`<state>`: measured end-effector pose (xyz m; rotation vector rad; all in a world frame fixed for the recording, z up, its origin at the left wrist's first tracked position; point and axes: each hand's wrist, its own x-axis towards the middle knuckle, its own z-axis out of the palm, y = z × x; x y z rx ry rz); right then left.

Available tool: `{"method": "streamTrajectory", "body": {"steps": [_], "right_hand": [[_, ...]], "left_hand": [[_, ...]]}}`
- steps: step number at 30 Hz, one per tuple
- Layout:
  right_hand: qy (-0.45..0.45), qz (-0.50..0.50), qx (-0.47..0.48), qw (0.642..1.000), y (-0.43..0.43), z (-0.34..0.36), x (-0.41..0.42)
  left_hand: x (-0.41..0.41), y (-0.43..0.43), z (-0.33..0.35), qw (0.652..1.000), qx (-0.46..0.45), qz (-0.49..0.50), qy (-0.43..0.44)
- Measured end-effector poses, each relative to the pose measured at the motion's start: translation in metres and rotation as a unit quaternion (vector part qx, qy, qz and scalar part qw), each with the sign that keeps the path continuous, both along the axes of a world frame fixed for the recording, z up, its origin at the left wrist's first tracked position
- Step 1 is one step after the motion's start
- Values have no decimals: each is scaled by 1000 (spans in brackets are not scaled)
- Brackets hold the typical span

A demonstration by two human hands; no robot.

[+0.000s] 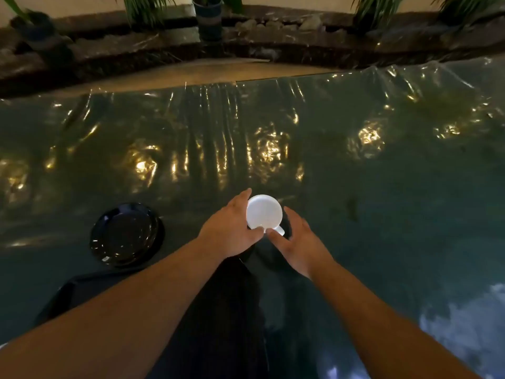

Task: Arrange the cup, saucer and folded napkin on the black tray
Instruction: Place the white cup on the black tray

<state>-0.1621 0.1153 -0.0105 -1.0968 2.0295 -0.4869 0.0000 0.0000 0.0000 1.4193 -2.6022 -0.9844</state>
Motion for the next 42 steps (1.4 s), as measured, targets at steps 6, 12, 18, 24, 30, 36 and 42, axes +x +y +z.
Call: {"method": "streamTrajectory", "body": {"steps": [6,12,18,24,30,36,42], "right_hand": [[-269,-164,-7,949,-21,-4,16],[-357,-265,-30,895,-26,8,23],[-73,-86,-57,992,-15,18,55],[-2,86,-79,993,-2,20,95],[33,14,-94,995,10,8,122],[34,11,-78,996,10,1,130],[90,57,-60,992,21,-2,135]], "left_hand": [[-7,-2,-11,990,122,66,19],[-2,-2,1,974,183,121,61],[43,27,13,965,180,178,73],[99,54,6,935,252,230,101],[124,79,-4,875,297,348,156],[130,98,-9,820,358,412,172],[132,106,-15,784,393,429,219]]}}
